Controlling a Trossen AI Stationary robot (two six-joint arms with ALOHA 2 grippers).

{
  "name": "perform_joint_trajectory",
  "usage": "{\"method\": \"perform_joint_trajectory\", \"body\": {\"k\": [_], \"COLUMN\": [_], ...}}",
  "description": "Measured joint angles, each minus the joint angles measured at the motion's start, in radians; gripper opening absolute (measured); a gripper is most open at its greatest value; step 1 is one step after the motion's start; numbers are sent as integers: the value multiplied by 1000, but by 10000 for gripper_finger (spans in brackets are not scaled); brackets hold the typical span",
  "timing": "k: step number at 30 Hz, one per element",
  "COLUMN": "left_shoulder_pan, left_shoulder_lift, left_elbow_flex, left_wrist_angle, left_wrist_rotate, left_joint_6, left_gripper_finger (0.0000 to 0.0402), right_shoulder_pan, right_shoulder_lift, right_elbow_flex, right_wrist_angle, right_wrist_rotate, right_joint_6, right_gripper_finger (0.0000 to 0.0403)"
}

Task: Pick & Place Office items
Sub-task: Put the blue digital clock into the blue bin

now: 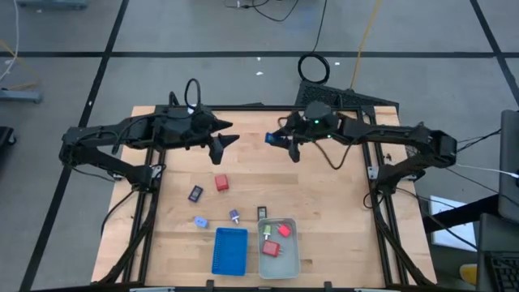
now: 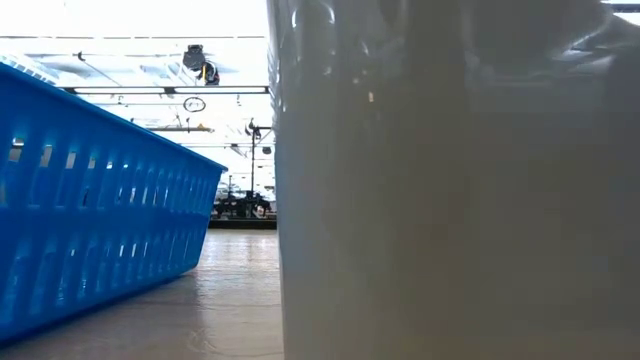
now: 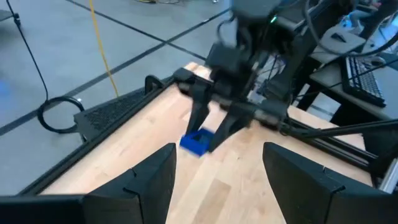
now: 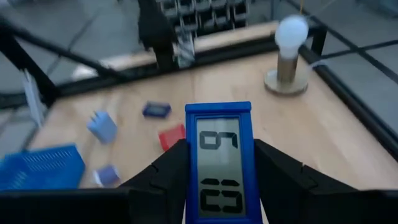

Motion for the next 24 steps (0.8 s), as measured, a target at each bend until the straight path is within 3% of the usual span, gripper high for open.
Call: {"method": "perform_joint_trajectory", "body": {"k": [8,18,24], "left_shoulder_pan": [46,127,152], "left_shoulder_lift": [0,15,59], "left_elbow_flex": [0,-1,-2], "left_wrist_angle": [-8,-128,-180], "left_wrist_rotate": [97,230,248], "left_joint_6": [-178,-541,-714], "left_gripper_finger": [241,241,241], "right_shoulder_pan": [85,171,175], "right_shoulder_lift": [-81,-79,-79], "right_elbow_flex": [0,2,1], "right_wrist_angle": [135,86,27], "right_wrist_rotate": [7,200,297], "right_joint_6": [-38,-272,-357], "right_gripper_finger": [144,143,144]}}
